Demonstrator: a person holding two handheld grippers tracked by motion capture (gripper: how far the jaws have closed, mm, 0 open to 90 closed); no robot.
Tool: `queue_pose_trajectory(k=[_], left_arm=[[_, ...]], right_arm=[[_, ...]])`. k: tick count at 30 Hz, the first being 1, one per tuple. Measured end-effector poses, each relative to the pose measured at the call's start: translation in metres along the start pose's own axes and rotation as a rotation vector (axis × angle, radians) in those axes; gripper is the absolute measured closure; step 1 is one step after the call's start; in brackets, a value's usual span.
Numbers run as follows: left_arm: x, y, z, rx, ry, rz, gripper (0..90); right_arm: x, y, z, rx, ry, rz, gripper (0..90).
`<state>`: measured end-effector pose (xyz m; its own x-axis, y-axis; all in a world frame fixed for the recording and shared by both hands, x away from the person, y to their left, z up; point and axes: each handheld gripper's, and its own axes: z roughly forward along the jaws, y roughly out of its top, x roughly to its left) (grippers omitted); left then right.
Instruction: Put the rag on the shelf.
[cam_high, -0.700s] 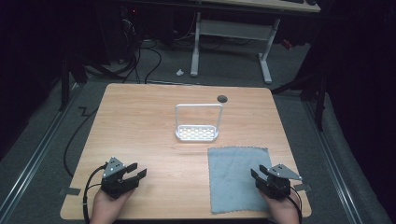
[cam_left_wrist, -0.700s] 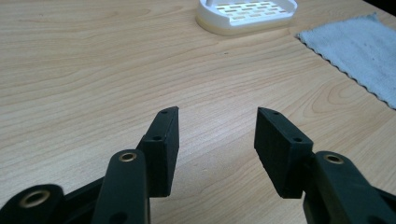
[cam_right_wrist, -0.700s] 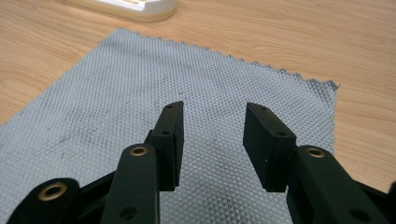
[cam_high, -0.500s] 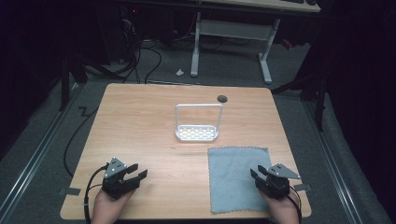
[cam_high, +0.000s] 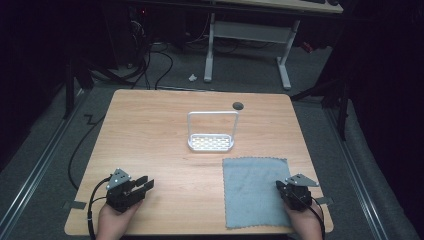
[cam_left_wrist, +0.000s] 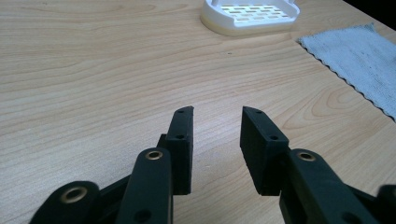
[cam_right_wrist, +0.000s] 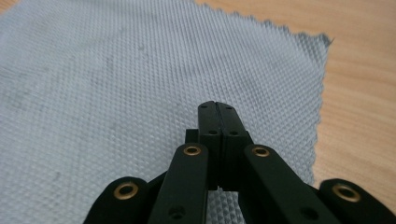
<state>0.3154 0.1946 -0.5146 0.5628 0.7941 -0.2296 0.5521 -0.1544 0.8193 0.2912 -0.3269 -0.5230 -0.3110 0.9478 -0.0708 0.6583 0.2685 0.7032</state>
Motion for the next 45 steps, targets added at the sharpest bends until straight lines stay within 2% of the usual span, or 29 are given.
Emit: queue_pose_trajectory(k=[4,10,18,21,25,30,34,35,37,40,43,45], left_arm=[[-0.003,-0.001,0.001,0.006,0.002,0.012,63.6],[-0.012,0.000,0.004,0.022,-0.005,0.048,63.0],[-0.044,0.000,0.020,0.060,-0.065,0.111,67.1],[-0.058,0.000,0.030,0.088,-0.105,0.113,72.9],[-0.085,0.000,0.044,0.148,-0.157,0.151,81.6],[-0.114,-0.004,0.061,0.200,-0.218,0.214,84.0],[-0.129,-0.008,0.069,0.220,-0.240,0.280,83.4],[-0.131,-0.008,0.069,0.226,-0.239,0.287,83.2],[-0.131,-0.008,0.070,0.233,-0.233,0.295,83.3],[-0.128,-0.008,0.069,0.238,-0.237,0.293,83.4],[-0.122,-0.008,0.064,0.256,-0.243,0.293,83.5],[-0.115,-0.011,0.054,0.274,-0.244,0.285,83.4]], right_arm=[[0.007,0.001,0.002,-0.003,0.027,-0.018,90.0],[0.031,0.005,0.004,-0.008,0.068,-0.077,90.0],[0.061,0.012,0.007,-0.008,0.130,-0.131,90.0],[0.073,0.014,0.009,-0.013,0.159,-0.156,90.0],[0.086,0.017,0.010,-0.020,0.174,-0.219,89.4],[0.080,0.017,0.009,-0.032,0.166,-0.204,89.3],[0.069,0.018,0.008,-0.056,0.141,-0.169,89.1],[0.066,0.018,0.008,-0.061,0.126,-0.171,88.8],[0.062,0.019,0.012,-0.059,0.105,-0.164,88.8],[0.059,0.019,0.019,-0.039,0.105,-0.157,88.8],[0.062,0.019,0.017,-0.035,0.142,-0.155,88.7],[0.069,0.015,0.012,-0.032,0.176,-0.168,88.3]])
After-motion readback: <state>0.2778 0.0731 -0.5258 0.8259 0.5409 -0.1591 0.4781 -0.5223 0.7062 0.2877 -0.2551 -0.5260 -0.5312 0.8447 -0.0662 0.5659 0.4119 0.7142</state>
